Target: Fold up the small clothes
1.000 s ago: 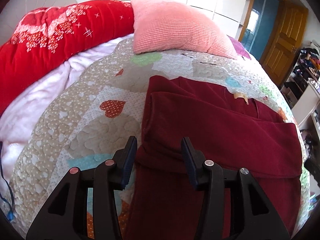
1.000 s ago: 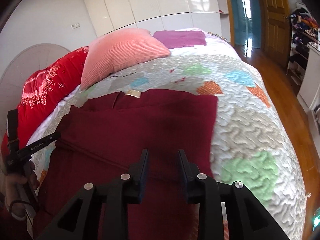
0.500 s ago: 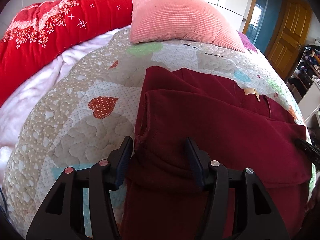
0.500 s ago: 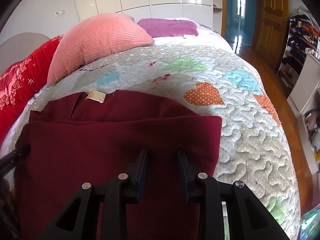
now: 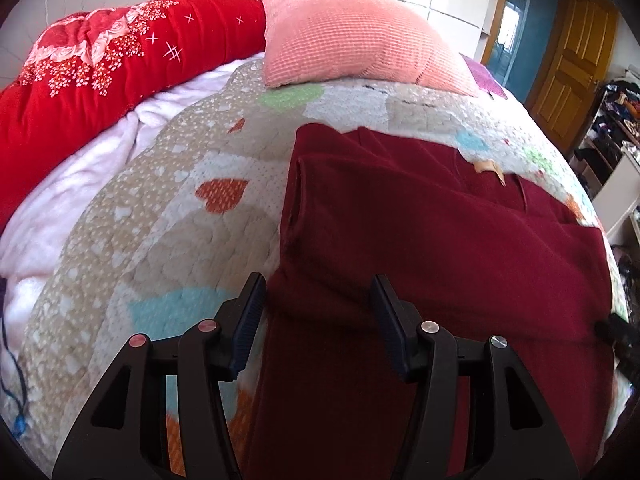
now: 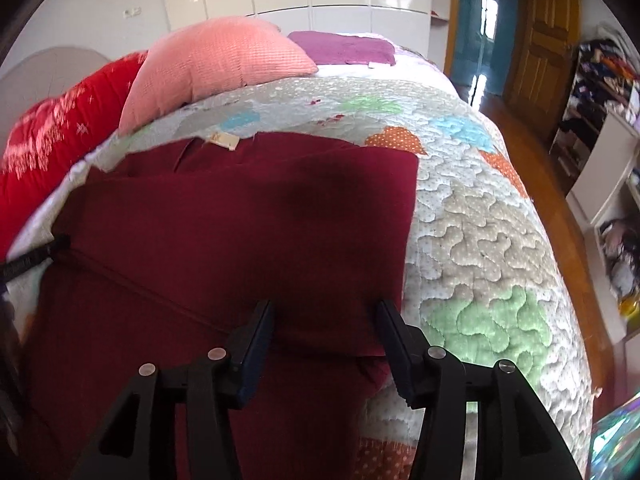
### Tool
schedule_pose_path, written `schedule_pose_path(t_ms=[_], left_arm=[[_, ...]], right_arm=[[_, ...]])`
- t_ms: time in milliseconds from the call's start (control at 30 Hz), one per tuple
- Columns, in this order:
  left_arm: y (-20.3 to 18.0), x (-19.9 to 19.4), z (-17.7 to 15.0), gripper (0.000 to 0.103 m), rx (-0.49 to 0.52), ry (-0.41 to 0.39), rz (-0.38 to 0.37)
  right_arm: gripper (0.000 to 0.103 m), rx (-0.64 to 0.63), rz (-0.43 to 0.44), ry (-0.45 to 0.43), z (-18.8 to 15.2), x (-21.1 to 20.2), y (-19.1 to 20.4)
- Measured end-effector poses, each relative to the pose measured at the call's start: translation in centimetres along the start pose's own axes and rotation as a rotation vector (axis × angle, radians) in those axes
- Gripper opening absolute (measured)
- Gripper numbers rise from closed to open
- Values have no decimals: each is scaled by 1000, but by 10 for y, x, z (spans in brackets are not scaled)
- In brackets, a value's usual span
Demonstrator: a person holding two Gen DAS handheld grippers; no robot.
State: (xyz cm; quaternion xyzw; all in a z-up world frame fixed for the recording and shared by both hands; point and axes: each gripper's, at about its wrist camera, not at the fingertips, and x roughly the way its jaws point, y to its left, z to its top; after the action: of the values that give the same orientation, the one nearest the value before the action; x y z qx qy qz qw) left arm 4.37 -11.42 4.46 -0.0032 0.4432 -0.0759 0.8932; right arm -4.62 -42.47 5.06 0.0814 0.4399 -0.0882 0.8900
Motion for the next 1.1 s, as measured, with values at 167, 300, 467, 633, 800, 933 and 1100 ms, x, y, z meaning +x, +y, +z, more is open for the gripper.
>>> schedule_pose_path(t_ms=[167,300,467,633,800,933,1100], left_arm=[[3,-20,-27,54,42,10,49],[6,-40,-48,54,50,10,37],[8,-72,-75,54,47,-7,5],[14,-96,-101,54,17,1,-10],[19,-115,-123,54,30,34,-72],[39,-126,-139,55,-18,74,-127],[63,-135,-154,62,-70,94,-101]], right_arm=[[51,89,120,-44,-12,-46,-13],[51,129,192,-78,-36,-88,-22],[52,151,274,-65,-68,-128,-35],[54,131,282,-42,-103,-152,-40],[58,106,310,-8,-137,-163,-42],[59,83,349,65,-170,-155,-35],[59,92,409,136,-203,-140,-31]])
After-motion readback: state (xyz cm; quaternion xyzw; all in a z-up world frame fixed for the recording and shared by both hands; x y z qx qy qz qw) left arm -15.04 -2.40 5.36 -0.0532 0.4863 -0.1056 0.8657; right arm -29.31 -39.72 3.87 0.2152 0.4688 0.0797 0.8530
